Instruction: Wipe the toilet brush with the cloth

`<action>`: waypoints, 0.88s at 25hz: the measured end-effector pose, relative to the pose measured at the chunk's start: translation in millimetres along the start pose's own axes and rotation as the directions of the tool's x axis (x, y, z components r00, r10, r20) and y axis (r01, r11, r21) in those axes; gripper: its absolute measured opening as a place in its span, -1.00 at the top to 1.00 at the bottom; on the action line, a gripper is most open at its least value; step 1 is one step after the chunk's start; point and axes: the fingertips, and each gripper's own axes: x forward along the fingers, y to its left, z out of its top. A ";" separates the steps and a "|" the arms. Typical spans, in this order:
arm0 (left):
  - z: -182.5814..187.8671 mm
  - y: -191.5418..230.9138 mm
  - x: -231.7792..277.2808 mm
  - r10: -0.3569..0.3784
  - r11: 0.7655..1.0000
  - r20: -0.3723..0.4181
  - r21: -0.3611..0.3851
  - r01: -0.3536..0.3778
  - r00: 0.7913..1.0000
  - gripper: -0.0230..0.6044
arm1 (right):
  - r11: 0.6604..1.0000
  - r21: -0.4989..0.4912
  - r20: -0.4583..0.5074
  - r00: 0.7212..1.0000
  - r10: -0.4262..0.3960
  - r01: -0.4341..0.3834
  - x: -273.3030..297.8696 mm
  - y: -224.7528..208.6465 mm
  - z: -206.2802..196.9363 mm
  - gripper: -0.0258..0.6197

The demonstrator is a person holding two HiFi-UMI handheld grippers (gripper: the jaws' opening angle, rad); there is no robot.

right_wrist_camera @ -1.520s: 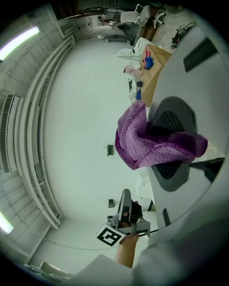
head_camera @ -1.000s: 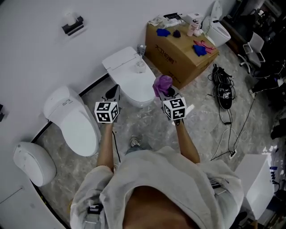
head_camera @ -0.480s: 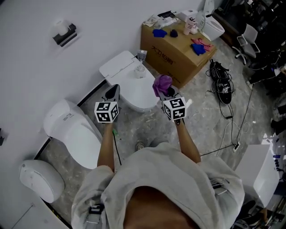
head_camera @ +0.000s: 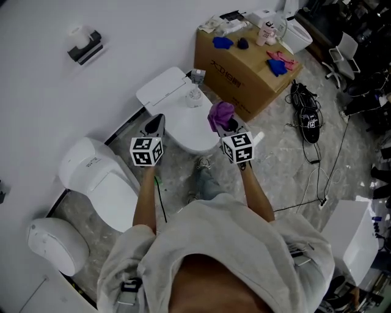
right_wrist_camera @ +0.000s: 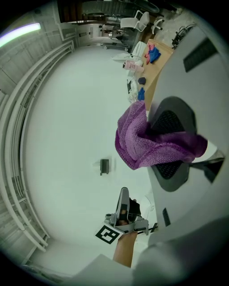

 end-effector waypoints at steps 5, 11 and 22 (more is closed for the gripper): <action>11.1 18.3 29.4 0.034 0.999 -0.012 0.008 -0.033 0.999 0.87 | 0.999 0.007 0.005 0.999 0.046 -0.046 41.4 -15.6 9.7 0.55; 37.8 35.2 74.2 0.072 0.997 -0.024 0.031 -0.071 0.997 0.87 | 0.994 0.017 0.016 0.994 0.106 -0.106 91.5 -43.2 30.7 0.55; 77.7 60.7 154.3 0.136 0.990 -0.013 0.032 -0.136 0.991 0.86 | 0.981 0.013 0.036 0.980 0.193 -0.194 174.2 -99.6 65.1 0.55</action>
